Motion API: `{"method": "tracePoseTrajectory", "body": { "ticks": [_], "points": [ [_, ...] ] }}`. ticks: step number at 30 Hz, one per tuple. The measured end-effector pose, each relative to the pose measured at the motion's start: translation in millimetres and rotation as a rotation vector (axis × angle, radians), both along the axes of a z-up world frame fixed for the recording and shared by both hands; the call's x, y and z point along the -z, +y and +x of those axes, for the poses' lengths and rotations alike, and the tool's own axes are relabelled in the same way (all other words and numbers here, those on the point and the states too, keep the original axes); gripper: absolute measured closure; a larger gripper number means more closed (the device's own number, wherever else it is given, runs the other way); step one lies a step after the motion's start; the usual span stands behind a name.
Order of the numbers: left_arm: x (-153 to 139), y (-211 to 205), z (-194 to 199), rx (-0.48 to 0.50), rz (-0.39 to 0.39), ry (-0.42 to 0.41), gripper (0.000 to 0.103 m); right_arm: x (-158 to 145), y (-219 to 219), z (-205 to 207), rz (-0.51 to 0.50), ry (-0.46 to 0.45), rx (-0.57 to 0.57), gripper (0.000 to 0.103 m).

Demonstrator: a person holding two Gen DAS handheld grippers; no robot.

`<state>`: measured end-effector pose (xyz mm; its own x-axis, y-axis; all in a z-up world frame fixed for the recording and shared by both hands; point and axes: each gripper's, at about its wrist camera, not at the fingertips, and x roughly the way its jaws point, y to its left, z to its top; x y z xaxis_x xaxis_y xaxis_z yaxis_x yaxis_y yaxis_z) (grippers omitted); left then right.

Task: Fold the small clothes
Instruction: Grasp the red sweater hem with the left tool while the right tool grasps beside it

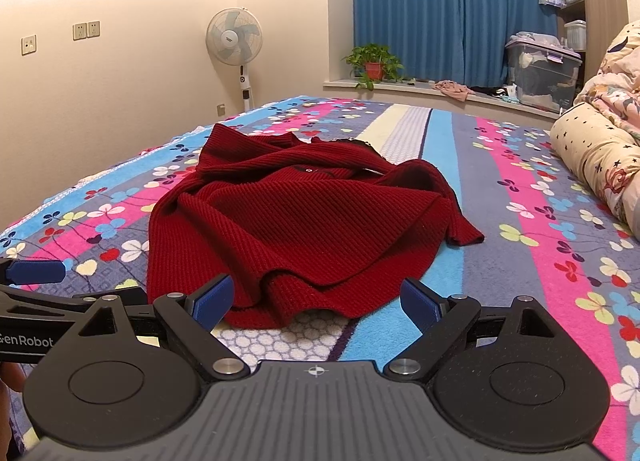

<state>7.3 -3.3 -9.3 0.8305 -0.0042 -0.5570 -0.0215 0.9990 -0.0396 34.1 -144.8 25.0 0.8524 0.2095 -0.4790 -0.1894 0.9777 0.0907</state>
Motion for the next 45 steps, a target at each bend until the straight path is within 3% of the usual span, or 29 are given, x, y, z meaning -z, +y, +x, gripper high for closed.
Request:
{"method": "tracePoseTrajectory", "body": {
  "ticks": [3,6,7,9,10,11,12,18,21,23,24,27,30,32,34,38,40,42,44,45],
  "points": [
    [-2.9,-1.2,-2.1,0.009,0.018,-0.029,0.001,0.0,-1.6,-0.2,-0.001,-0.005,0.002,0.012],
    [-3.5,-1.3,-4.0,0.004,0.052,-0.056,0.015,-1.7,-5.9,-0.2,-0.012,-0.013,0.021,0.015],
    [-2.8,-0.9,-3.3,0.006,0.06,-0.056,0.02,-2.1,-7.6,0.5,-0.016,-0.012,0.031,0.02],
    [-0.1,2.3,0.2,0.015,0.062,-0.04,0.047,-3.4,-11.9,1.7,-0.017,-0.006,0.052,0.036],
    [2.0,4.7,2.8,0.018,0.062,-0.028,0.056,-4.4,-15.5,2.9,-0.01,-0.003,0.06,0.056],
    [4.2,7.8,6.8,0.019,0.058,-0.014,0.057,-5.2,-16.9,4.3,-0.003,0.001,0.065,0.075],
    [7.3,12.7,12.7,0.016,0.046,0.005,0.057,-6.5,-20.3,5.8,0.007,0.006,0.074,0.079],
    [39.8,48.1,68.3,-0.062,-0.061,0.155,0.056,-14.1,-43.1,13.7,0.11,0.04,0.128,0.079],
    [67.1,69.6,100.7,-0.122,-0.172,0.231,0.055,-15.5,-47.4,17.3,0.123,0.05,0.139,0.078],
    [77.3,75.7,109.3,-0.118,-0.255,0.203,0.045,-15.4,-48.6,19.7,0.127,0.058,0.137,0.078],
    [78.3,72.5,114.3,-0.096,-0.252,0.188,0.045,-14.7,-47.7,20.0,0.126,0.062,0.136,0.078],
    [76.1,69.5,128.8,-0.054,-0.225,0.209,0.091,-13.3,-47.0,22.4,0.12,0.075,0.128,0.078],
    [52.9,87.4,129.2,0.015,-0.233,0.194,0.093,-12.1,-49.2,25.1,0.125,0.093,0.137,0.078],
    [30.9,105.5,118.3,0.076,-0.178,0.159,0.093,-12.1,-49.9,27.5,0.131,0.103,0.147,0.078],
    [7.4,137.3,103.3,0.131,-0.128,0.155,0.094,-12.5,-50.4,27.7,0.13,0.109,0.152,0.078],
    [-38.1,218.3,53.9,0.178,-0.049,0.059,0.095,-17.4,-53.2,23.9,0.131,0.108,0.153,0.078],
    [-40.9,255.1,35.9,0.127,-0.053,0.066,0.095,-18.7,-56.7,23.0,0.129,0.105,0.162,0.078],
    [-22.5,277.4,28.9,0.066,-0.066,0.081,0.094,-16.2,-61.1,26.6,0.144,0.119,0.174,0.078],
    [-0.9,294.2,44.0,0.04,-0.146,0.204,0.093,-9.8,-63.9,35.3,0.16,0.144,0.19,0.078],
    [0.4,297.3,46.5,0.041,-0.143,0.207,0.092,-5.1,-64.0,41.7,0.164,0.16,0.198,0.078]
  ]
}}
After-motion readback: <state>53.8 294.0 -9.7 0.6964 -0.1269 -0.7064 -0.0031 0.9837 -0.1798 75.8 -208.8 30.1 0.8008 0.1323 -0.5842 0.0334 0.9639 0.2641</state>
